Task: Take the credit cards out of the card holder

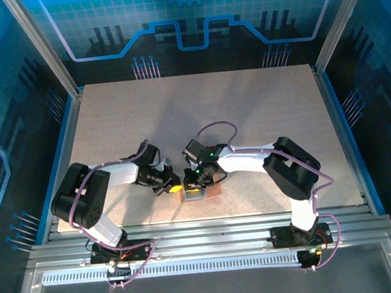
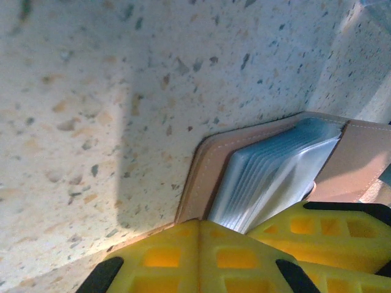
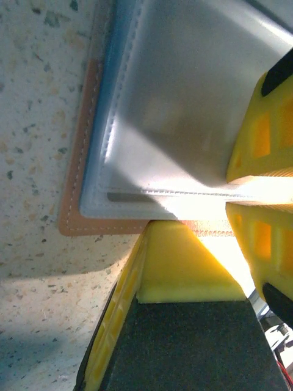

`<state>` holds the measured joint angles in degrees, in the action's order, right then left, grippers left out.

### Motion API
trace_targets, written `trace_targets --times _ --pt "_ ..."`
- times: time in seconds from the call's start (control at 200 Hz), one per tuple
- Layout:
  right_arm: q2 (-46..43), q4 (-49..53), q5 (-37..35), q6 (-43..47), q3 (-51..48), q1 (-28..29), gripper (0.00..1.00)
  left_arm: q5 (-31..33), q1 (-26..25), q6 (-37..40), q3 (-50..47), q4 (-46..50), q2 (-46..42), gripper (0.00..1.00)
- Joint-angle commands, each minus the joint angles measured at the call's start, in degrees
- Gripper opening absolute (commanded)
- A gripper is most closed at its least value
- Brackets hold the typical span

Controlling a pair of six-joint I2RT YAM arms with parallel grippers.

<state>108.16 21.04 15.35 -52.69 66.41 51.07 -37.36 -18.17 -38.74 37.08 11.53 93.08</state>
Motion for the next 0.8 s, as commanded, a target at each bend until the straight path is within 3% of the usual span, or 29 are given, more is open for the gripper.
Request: trace_targets --times 0.0,0.39,0.795 --pt "-1.1 4.6 -3.0 0.6 -1.3 0.5 0.16 1.4 -0.3 1.1 0.5 3.4 1.5 0.06" --pt "-3.5 3.7 -3.4 0.6 -4.3 -0.5 0.14 1.7 -0.2 1.7 2.5 5.7 1.2 0.06" --pt "-3.3 2.3 -2.6 0.5 -5.1 -0.7 0.13 -3.0 -4.4 -5.9 5.8 0.9 -1.3 0.06"
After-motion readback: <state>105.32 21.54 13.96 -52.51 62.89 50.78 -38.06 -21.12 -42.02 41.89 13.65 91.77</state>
